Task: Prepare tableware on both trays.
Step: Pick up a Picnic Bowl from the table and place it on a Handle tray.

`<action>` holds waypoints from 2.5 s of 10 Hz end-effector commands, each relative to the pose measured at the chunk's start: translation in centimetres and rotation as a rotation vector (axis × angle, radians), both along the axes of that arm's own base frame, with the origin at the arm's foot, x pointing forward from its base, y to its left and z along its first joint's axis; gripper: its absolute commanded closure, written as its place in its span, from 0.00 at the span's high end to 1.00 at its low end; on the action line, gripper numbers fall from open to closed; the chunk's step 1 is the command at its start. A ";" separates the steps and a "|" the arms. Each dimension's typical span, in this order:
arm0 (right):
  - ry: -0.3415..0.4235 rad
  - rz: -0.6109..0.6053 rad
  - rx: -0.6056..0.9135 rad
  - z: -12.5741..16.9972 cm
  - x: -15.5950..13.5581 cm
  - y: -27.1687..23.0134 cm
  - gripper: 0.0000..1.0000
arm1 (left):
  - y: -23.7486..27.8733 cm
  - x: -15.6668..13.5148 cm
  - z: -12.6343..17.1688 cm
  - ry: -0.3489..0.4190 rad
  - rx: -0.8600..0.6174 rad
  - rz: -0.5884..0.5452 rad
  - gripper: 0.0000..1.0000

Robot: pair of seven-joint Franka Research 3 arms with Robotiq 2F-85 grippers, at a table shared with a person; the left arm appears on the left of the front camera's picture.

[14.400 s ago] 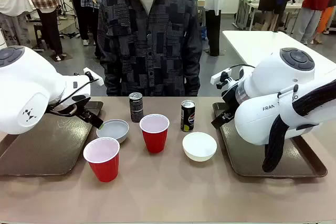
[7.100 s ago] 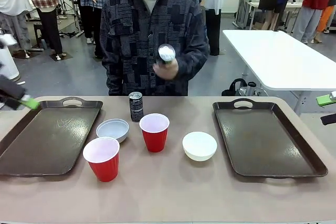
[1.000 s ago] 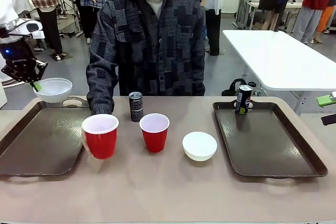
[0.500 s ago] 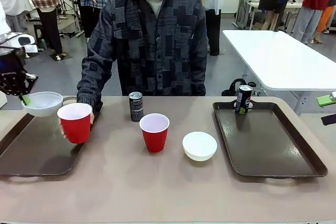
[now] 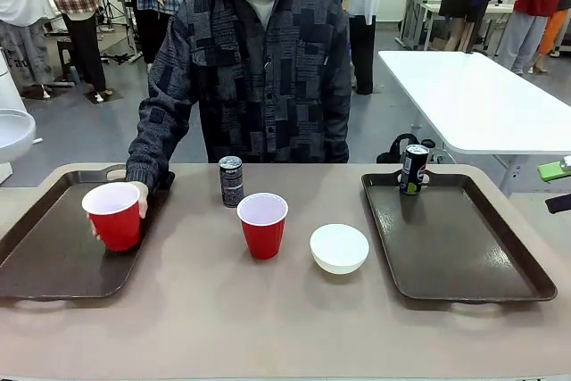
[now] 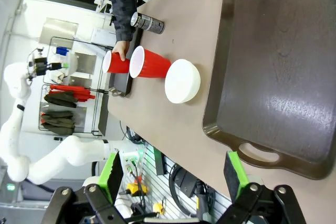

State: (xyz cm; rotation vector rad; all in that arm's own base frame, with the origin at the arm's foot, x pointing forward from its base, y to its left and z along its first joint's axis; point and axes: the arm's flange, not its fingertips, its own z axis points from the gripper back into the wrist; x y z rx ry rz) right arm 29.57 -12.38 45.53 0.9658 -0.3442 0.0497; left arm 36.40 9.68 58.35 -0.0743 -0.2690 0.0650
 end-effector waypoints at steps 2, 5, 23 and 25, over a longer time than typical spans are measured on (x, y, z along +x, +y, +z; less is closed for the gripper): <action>-0.008 0.003 0.016 -0.1 0.1 -0.1 1.00 | 0.3 -1.7 -1.7 -0.006 0.010 -0.046 0.04; -0.008 0.003 0.016 -0.1 0.1 -0.1 1.00 | 0.1 -1.0 -1.8 0.004 0.001 -0.024 0.04; -0.008 0.003 0.016 -0.1 0.1 -0.1 1.00 | -2.6 8.0 -16.5 0.212 0.112 0.103 0.04; -0.008 0.003 0.016 -0.1 0.1 -0.1 1.00 | -2.8 8.0 -18.0 0.186 0.139 0.112 0.04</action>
